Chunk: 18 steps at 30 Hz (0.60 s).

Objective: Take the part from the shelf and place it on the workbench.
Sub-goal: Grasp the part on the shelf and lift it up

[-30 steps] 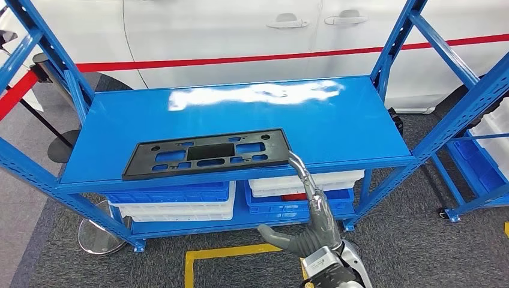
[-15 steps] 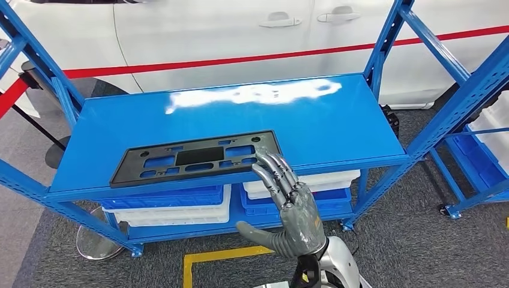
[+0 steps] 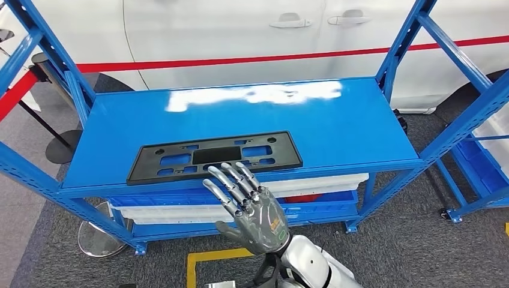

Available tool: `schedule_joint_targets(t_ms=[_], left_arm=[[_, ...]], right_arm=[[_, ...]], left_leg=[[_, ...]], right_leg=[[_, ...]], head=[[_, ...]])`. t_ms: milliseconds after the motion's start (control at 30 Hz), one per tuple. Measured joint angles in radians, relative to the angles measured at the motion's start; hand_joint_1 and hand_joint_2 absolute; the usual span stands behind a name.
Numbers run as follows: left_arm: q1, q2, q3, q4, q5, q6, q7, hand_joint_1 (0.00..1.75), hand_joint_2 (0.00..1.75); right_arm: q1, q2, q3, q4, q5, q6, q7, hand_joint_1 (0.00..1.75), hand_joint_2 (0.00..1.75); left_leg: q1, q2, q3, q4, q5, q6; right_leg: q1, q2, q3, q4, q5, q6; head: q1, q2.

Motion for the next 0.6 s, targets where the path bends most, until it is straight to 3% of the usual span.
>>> schedule_joint_targets(t_ms=[67,133,200,267,333,367,400,433,467,533,600], left_arm=[[-0.005,-0.005,-0.009,0.002,-0.002,0.001,0.0,0.0,0.0],[-0.009,-0.006,-0.018,0.004,-0.003,0.002,0.0,0.0,0.0],[-0.01,-0.007,-0.023,0.005,-0.004,0.003,-0.001,0.0,0.0],[-0.013,-0.007,-0.027,0.006,-0.005,0.004,-0.002,0.0,0.0],[-0.014,-0.008,-0.033,0.008,-0.006,0.004,-0.003,0.0,0.0],[-0.014,-0.008,-0.036,0.008,-0.006,0.004,-0.003,0.0,0.0],[-0.014,-0.008,-0.039,0.009,-0.007,0.005,-0.004,0.0,0.0],[-0.014,-0.008,-0.042,0.009,-0.007,0.005,-0.004,0.0,0.0],[-0.015,-0.008,-0.044,0.009,-0.007,0.006,-0.005,0.0,0.0],[-0.018,-0.009,-0.046,0.01,-0.007,0.007,-0.007,0.0,0.0],[-0.019,-0.01,-0.047,0.012,-0.008,0.008,-0.007,0.0,0.0]], right_arm=[[-0.018,0.02,0.007,0.063,0.035,-0.014,0.013,0.0,1.75],[-0.029,0.04,0.008,0.125,0.066,-0.026,0.026,0.0,1.75],[-0.039,0.06,0.007,0.186,0.093,-0.037,0.036,0.0,1.75],[-0.048,0.081,0.004,0.248,0.119,-0.049,0.043,0.0,1.75],[-0.052,0.1,0.001,0.312,0.145,-0.06,0.047,0.0,1.75],[-0.052,0.107,-0.001,0.343,0.158,-0.065,0.049,0.0,1.75],[-0.052,0.115,-0.004,0.375,0.171,-0.071,0.051,0.0,1.75],[-0.053,0.123,-0.008,0.403,0.183,-0.076,0.053,0.0,1.75],[-0.053,0.13,-0.012,0.426,0.195,-0.081,0.055,0.0,1.75],[-0.057,0.143,-0.019,0.463,0.218,-0.085,0.054,0.0,1.75],[-0.062,0.153,-0.022,0.499,0.24,-0.084,0.049,0.0,1.75]], left_leg=[[-0.001,0.001,-0.003,0.002,-0.003,-0.005],[0.0,0.001,-0.006,0.001,-0.003,-0.015],[0.001,0.002,-0.008,0.014,-0.015,-0.025],[0.004,0.002,-0.044,0.096,-0.063,-0.036],[0.013,0.002,-0.11,0.229,-0.12,-0.048],[0.018,0.002,-0.134,0.272,-0.129,-0.053],[0.023,0.003,-0.143,0.281,-0.119,-0.058],[0.026,0.003,-0.13,0.248,-0.089,-0.062],[0.03,0.003,-0.1,0.18,-0.048,-0.065],[0.031,0.001,-0.04,0.052,0.003,-0.065],[0.026,-0.003,-0.023,0.01,0.008,-0.052]], right_leg=[[0.008,-0.001,0.036,-0.086,0.026,-0.012],[0.011,-0.001,0.038,-0.101,0.026,-0.014],[0.004,-0.001,0.045,-0.113,0.031,-0.02],[-0.004,-0.004,0.052,-0.123,0.035,-0.024],[-0.006,-0.005,0.053,-0.124,0.034,-0.025],[-0.007,-0.005,0.054,-0.123,0.033,-0.024],[-0.008,-0.005,0.055,-0.122,0.032,-0.022],[-0.01,-0.004,0.056,-0.121,0.03,-0.019],[-0.014,-0.003,0.059,-0.118,0.027,-0.014],[-0.016,0.0,0.059,-0.11,0.02,-0.001],[-0.014,0.002,0.057,-0.106,0.018,0.011]], head=[[-0.001,0.0],[-0.001,0.0],[-0.002,0.0],[-0.004,0.0],[-0.005,0.0],[-0.005,0.0],[-0.005,0.0],[-0.005,0.0],[-0.005,0.0],[-0.006,0.0],[-0.006,0.0]])
